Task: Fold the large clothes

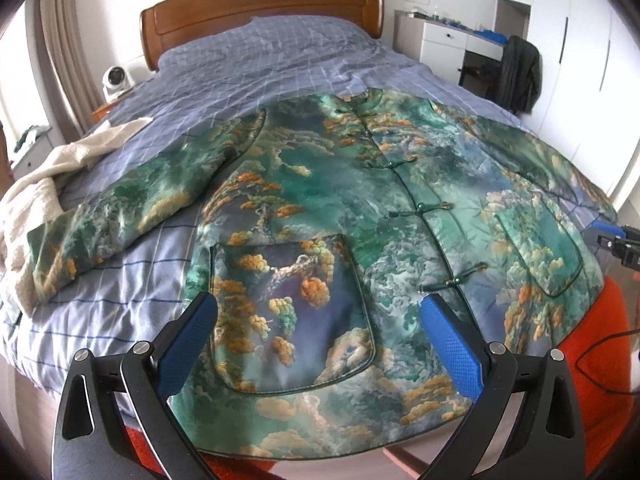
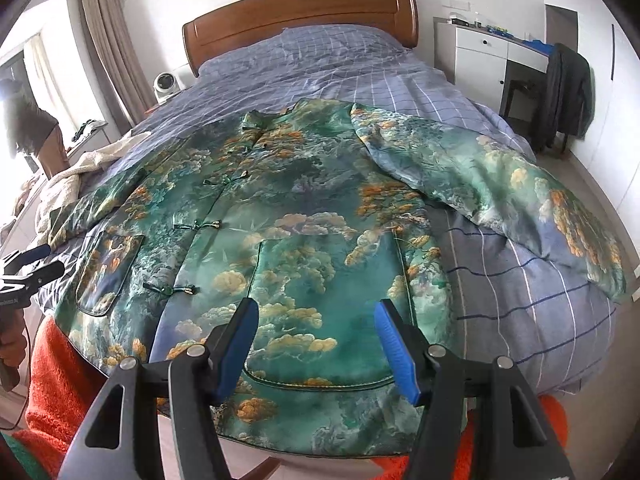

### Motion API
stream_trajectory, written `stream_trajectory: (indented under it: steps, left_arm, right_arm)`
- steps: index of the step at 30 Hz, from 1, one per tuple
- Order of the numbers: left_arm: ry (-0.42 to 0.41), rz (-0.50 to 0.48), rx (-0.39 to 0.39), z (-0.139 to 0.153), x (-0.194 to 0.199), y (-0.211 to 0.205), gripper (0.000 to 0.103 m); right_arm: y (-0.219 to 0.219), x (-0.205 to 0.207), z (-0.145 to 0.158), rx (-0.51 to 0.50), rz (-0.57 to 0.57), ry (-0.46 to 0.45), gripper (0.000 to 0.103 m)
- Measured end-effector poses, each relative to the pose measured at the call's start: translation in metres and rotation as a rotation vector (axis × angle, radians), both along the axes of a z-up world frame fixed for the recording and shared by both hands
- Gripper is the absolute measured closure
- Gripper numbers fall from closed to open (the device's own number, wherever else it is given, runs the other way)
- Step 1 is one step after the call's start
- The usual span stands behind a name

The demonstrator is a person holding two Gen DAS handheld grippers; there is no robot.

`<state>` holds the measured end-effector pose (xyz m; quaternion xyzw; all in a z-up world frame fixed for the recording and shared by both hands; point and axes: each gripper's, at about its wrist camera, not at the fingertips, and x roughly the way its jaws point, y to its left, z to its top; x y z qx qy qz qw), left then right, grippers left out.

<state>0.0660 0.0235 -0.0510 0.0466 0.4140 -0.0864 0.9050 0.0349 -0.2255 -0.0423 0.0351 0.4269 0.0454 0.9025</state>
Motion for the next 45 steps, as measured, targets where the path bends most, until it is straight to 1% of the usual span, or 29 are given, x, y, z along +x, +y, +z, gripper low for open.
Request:
stream_trajectory:
  steps: [7, 14, 18, 22, 29, 33, 36, 45]
  left_arm:
    - [0.000, 0.009, 0.003, 0.000, 0.001, 0.003, 0.001]
    - [0.014, 0.028, -0.025, 0.000, 0.006, 0.008, 0.001]
    - [0.022, 0.031, -0.027, -0.002, 0.008, 0.008, 0.001]
    - [0.005, 0.027, -0.028, 0.001, 0.009, 0.007, 0.001]
    - [-0.017, 0.036, -0.041, 0.010, 0.006, 0.009, 0.001]
    - [-0.033, 0.048, -0.041, 0.014, -0.002, 0.014, 0.001]
    - [-0.030, 0.058, -0.045, 0.014, -0.006, 0.017, 0.001]
    - [-0.019, 0.045, -0.015, 0.012, -0.012, 0.011, 0.001]
  right_arm:
    - [-0.002, 0.001, 0.002, 0.005, -0.005, -0.009, 0.041]
    - [-0.017, 0.001, 0.005, 0.006, -0.048, -0.020, 0.041]
    - [-0.030, 0.001, 0.005, 0.031, -0.088, -0.014, 0.041]
    - [-0.042, 0.004, 0.006, 0.060, -0.122, -0.009, 0.041]
    - [-0.056, 0.015, 0.014, 0.087, -0.170, -0.042, 0.041]
    - [-0.067, 0.016, 0.013, 0.154, -0.208, -0.039, 0.041]
    - [-0.071, 0.014, 0.011, 0.191, -0.230, -0.032, 0.041]
    - [-0.078, 0.008, 0.010, 0.190, -0.247, -0.042, 0.041]
